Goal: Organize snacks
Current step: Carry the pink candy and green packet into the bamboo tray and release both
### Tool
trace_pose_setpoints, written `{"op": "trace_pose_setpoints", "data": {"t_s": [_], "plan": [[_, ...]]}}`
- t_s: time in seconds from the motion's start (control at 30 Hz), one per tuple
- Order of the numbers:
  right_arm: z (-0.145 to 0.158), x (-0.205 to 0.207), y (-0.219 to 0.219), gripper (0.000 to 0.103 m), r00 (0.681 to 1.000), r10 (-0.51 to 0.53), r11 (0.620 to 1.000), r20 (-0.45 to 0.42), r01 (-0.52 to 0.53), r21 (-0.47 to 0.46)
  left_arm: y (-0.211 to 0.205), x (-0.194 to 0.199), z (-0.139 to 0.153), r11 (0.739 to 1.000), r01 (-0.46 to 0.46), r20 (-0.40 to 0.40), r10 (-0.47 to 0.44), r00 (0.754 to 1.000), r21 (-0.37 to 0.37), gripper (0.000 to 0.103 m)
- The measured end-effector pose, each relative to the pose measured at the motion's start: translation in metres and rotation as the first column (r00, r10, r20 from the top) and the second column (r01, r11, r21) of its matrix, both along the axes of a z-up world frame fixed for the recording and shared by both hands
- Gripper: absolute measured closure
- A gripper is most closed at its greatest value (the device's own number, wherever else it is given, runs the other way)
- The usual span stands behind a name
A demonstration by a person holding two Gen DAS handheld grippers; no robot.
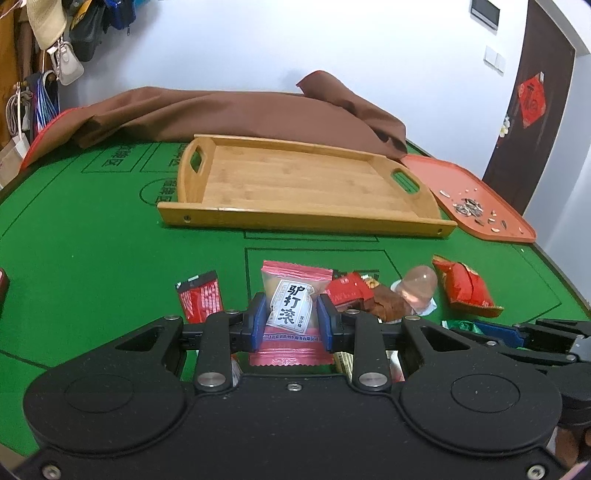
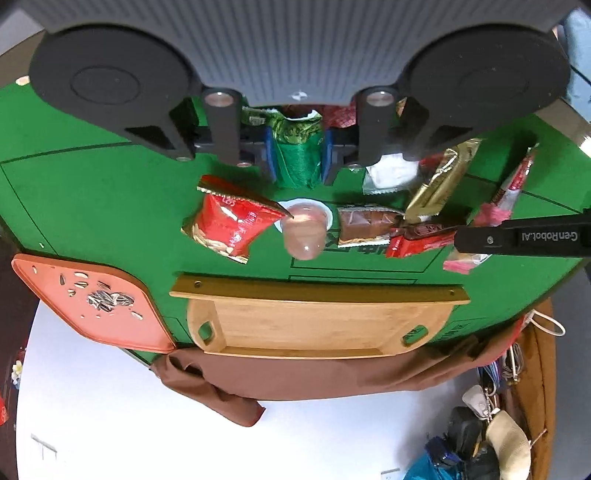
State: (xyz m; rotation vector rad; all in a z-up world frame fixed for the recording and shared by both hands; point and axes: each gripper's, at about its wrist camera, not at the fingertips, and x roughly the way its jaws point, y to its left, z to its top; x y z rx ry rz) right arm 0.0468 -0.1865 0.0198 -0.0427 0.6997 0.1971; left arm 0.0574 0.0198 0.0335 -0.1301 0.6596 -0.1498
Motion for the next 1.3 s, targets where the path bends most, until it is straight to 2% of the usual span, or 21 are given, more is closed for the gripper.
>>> {"op": "trace_pose_setpoints", "data": {"t_s": [0.17,0.37,0.5,0.63,0.77,0.93,1.2,1.3], "plan": [[0.012,0.005,-0.008,0.075,1.0,-0.001,0.998,-0.003,0.001,0.058,0.004,0.007,0.008,1.0,0.017,0.005,-0.017,1.0,-0.019,0.076],[0.034,0.025,-0.033,0.075,0.999,-0.028,0.974,-0.026,0.033,0.225,0.01,0.03,0.022,0.999,0.027,0.019,-0.026,0.999,-0.029,0.076],[0.051,0.041,-0.042,0.075,0.998,-0.064,0.968,0.02,0.057,0.243,0.011,0.05,0.033,0.999,0.028,0.027,-0.027,0.999,-0.023,0.076],[0.064,0.069,-0.051,0.075,0.997,-0.082,0.957,0.012,0.076,0.279,0.013,0.075,0.04,0.999,0.025,0.019,-0.024,1.0,-0.031,0.076],[0.069,0.101,-0.051,0.075,0.996,-0.093,0.957,-0.009,0.092,0.276,0.014,0.102,0.043,0.999,0.006,-0.003,-0.007,1.0,-0.038,0.076],[0.066,0.152,-0.049,0.075,0.991,-0.093,0.946,-0.094,0.118,0.301,0.012,0.146,0.037,0.999,-0.018,-0.061,0.016,0.998,-0.029,0.076],[0.048,0.226,-0.03,0.075,0.976,-0.132,0.962,-0.174,0.169,0.216,0.004,0.217,0.012,0.998,-0.057,-0.178,0.052,0.983,-0.022,0.076],[0.038,0.245,-0.024,0.075,0.968,-0.141,0.963,-0.206,0.182,0.197,0.0,0.236,0.004,0.997,-0.071,-0.195,0.068,0.978,-0.01,0.076]]}}
